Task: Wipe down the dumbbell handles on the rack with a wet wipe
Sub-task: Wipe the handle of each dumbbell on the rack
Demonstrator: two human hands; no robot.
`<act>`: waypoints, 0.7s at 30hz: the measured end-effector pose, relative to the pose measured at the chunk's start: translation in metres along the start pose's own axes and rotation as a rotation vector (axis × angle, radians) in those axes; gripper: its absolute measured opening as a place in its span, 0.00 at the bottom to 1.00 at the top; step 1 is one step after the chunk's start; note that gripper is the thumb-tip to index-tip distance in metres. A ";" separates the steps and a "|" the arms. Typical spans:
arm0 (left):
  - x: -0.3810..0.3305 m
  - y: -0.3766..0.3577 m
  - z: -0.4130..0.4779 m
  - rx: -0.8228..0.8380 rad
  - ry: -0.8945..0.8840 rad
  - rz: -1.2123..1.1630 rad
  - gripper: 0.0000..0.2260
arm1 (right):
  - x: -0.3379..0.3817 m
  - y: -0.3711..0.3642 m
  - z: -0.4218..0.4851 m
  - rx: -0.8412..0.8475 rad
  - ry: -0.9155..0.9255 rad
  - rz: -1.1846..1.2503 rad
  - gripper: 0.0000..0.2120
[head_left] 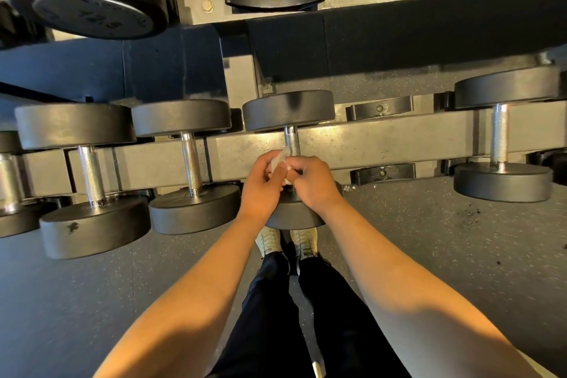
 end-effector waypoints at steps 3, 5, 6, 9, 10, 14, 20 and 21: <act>-0.003 -0.004 0.014 -0.100 -0.049 -0.009 0.09 | -0.002 0.001 0.004 -0.096 -0.031 -0.077 0.08; -0.008 -0.013 0.024 -0.188 -0.096 0.005 0.11 | -0.007 0.004 0.002 -0.185 -0.130 -0.083 0.12; -0.011 -0.019 0.029 -0.210 -0.115 0.026 0.11 | -0.009 0.004 0.001 -0.204 -0.169 -0.075 0.14; -0.008 -0.037 0.041 -0.218 -0.185 0.143 0.13 | -0.011 -0.001 -0.001 -0.171 -0.228 -0.096 0.17; -0.006 -0.041 0.044 -0.224 -0.205 0.151 0.12 | -0.009 -0.001 0.000 -0.158 -0.249 -0.121 0.18; -0.005 -0.042 0.049 -0.256 -0.212 0.074 0.08 | -0.008 0.000 0.002 -0.176 -0.297 -0.148 0.18; 0.003 -0.028 0.050 -0.128 -0.164 0.154 0.09 | -0.009 0.001 0.001 -0.193 -0.329 -0.139 0.17; 0.004 -0.025 0.049 -0.096 -0.139 0.181 0.10 | -0.008 0.001 0.001 -0.189 -0.337 -0.140 0.16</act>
Point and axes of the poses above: each hand's wrist, its own z-axis towards the middle knuckle, its own y-axis out of the back of the hand, x = y × z, the point moved 1 cm from there along z, towards the middle knuckle, and after that the axes turned 15 degrees about -z, right-handed, at the moved point
